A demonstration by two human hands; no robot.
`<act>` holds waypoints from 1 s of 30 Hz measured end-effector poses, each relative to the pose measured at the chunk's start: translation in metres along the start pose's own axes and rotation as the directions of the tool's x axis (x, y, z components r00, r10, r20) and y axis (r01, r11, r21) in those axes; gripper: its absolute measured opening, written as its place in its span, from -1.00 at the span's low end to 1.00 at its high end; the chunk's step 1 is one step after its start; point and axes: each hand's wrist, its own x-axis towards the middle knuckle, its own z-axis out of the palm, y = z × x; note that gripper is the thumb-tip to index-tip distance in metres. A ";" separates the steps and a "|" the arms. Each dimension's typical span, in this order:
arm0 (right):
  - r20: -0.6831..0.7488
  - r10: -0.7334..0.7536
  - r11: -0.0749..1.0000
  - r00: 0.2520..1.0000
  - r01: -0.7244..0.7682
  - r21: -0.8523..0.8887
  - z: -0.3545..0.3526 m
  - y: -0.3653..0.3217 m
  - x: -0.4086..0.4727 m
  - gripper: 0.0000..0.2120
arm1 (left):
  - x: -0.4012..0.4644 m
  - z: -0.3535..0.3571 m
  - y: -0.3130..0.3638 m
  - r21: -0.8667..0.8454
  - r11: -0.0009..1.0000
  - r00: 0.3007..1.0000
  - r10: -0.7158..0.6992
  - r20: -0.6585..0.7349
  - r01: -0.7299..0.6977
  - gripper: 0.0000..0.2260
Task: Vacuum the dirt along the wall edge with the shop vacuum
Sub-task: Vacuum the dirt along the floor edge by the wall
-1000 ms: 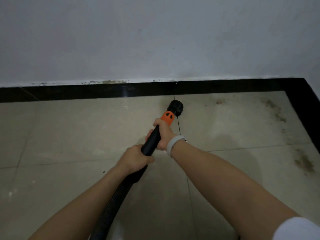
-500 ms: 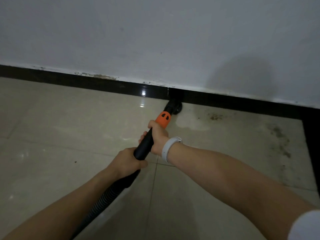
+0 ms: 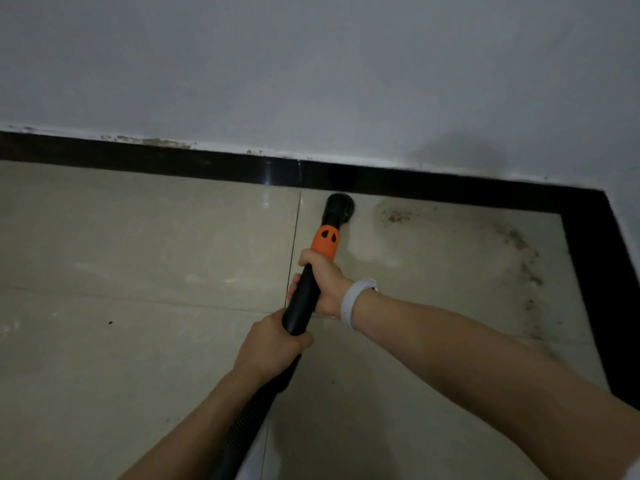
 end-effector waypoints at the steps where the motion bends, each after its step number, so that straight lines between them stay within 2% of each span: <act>1: 0.003 0.001 1.000 1.000 -0.001 -0.014 0.004 0.002 0.000 -0.92 | -0.001 -0.001 -0.004 0.005 1.000 1.000 0.000 -0.021 0.000 -0.89; 5: 0.032 0.033 0.998 0.999 -0.031 -0.059 0.019 0.020 -0.013 -0.92 | -0.020 -0.010 -0.019 0.017 1.000 0.999 0.002 -0.044 -0.002 -0.88; 10: 0.037 0.044 0.999 0.998 -0.044 0.018 0.029 0.042 -0.020 -0.89 | -0.030 -0.023 -0.038 0.114 0.993 0.999 0.016 -0.038 -0.011 -0.86; 14: 0.001 0.046 0.998 0.999 -0.046 0.040 0.023 0.054 -0.022 -0.91 | -0.038 -0.015 -0.045 0.084 0.996 1.000 0.004 -0.001 -0.004 -0.88; 19: -0.053 0.015 0.988 0.999 -0.007 0.152 -0.016 0.043 -0.027 -0.89 | -0.026 0.002 -0.025 0.152 0.985 0.992 0.063 0.113 -0.080 -0.86; 26: -0.210 -0.081 0.963 0.974 0.131 0.237 -0.096 0.014 -0.034 -0.87 | -0.007 0.057 0.033 0.232 0.948 0.951 0.153 0.269 -0.219 -0.86; 30: -0.159 -0.088 0.958 0.983 0.128 0.257 -0.089 0.008 -0.025 -0.87 | -0.002 0.053 0.033 0.237 0.953 0.974 0.147 0.173 -0.186 -0.87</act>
